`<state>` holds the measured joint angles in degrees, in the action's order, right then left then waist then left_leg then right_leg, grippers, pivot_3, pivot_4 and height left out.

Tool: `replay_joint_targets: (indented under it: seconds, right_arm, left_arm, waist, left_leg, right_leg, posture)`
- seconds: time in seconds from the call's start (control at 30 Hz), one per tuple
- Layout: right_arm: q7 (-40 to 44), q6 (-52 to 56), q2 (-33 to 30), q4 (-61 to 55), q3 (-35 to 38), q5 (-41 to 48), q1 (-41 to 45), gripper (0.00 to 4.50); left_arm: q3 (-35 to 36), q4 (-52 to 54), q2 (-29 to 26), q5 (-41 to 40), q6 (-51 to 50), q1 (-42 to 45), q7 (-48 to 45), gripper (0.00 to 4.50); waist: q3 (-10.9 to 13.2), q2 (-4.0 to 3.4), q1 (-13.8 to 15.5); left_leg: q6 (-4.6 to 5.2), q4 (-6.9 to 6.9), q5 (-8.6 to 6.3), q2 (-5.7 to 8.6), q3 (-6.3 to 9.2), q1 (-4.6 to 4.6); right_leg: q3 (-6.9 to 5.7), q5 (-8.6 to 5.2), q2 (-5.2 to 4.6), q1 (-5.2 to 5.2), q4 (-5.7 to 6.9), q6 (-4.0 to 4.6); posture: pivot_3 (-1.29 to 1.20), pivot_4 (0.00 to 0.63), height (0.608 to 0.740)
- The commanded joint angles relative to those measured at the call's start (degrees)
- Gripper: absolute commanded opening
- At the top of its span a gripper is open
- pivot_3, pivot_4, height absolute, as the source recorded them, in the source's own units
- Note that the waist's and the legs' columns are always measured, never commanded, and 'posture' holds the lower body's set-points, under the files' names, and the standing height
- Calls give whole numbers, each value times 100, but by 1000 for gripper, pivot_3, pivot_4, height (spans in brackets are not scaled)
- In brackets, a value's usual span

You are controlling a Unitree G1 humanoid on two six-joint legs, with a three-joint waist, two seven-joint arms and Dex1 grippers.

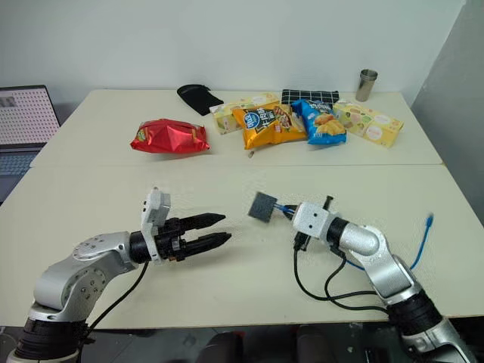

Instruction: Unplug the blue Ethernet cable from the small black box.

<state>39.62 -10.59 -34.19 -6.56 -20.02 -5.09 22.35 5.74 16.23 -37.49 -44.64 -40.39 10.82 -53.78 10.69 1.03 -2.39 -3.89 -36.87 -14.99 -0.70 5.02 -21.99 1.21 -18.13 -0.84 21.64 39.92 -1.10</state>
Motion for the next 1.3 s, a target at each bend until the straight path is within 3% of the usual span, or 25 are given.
replay_joint_targets:
  seconds: [0.03,0.33,0.37,0.43,0.73,0.93,1.0,1.17,1.27,1.3]
  right_arm:
    - [312,-1325,-52,268,-26,-56,375,89]
    - [525,-2534,130,800,-9,6,927,88]
    - [542,-2598,140,820,-16,-4,947,84]
    - [565,-2724,156,865,-38,-45,981,79]
    - [530,-3027,211,990,-47,-147,1008,78]
    - [549,-3178,185,1037,-111,-336,1060,77]
    - [601,-3196,153,1011,-123,-284,1033,779]
    - [971,-2836,-69,757,-126,96,895,1647]
    - [1510,-1324,-472,-187,-17,1105,559,2262]
    - [1618,-860,-585,-453,20,1379,477,2268]
  left_arm:
    - [309,71,3,-469,-337,83,60,3360]
    - [512,294,221,-1103,-746,117,401,3360]
    - [525,319,247,-1156,-759,122,427,3066]
    - [536,333,261,-1257,-796,130,413,2882]
    - [391,468,97,-1237,-814,46,276,907]
    - [363,371,70,-1146,-791,75,252,793]
    - [350,332,53,-1113,-780,88,223,793]
    - [265,249,27,-967,-710,111,117,793]
    - [85,144,52,-666,-409,151,-106,792]
    - [40,110,69,-574,-287,163,-198,792]
  waist:
    - [2,3,8]
    - [2,4,50]
    - [2,4,55]
    - [2,4,58]
    - [2,3,57]
    - [2,3,57]
    - [2,3,57]
    - [2,3,58]
    - [2,3,63]
    - [4,0,73]
  left_leg:
    - [0,-2,0,0,2,0]
    - [-2,-6,1,-3,9,1]
    - [-2,-6,1,-4,9,1]
    - [-3,-7,2,-4,12,1]
    - [-4,-7,2,-3,13,4]
    - [-3,-7,2,-1,13,4]
    - [-3,-7,2,-1,13,4]
    - [-3,-7,2,-1,14,4]
    - [-3,-7,2,-2,15,4]
    - [-3,-6,1,-3,18,2]
  right_leg:
    - [-2,0,0,-2,0,0]
    - [-5,0,-24,-8,-1,1]
    - [-5,0,-24,-9,0,1]
    - [-7,1,-25,-12,-1,1]
    - [-8,1,-26,-14,-1,1]
    - [-7,1,-26,-14,-1,1]
    - [-8,1,-26,-14,-1,1]
    - [-8,1,-26,-15,-1,1]
    - [-9,1,-26,-16,-1,1]
    - [-9,1,-26,-16,-3,1]
  posture:
    - [0,150,740]
    - [0,150,740]
    - [0,150,740]
    - [0,150,740]
    - [0,150,740]
    - [0,150,740]
    - [0,150,740]
    - [0,150,740]
    - [0,150,740]
    - [0,150,740]
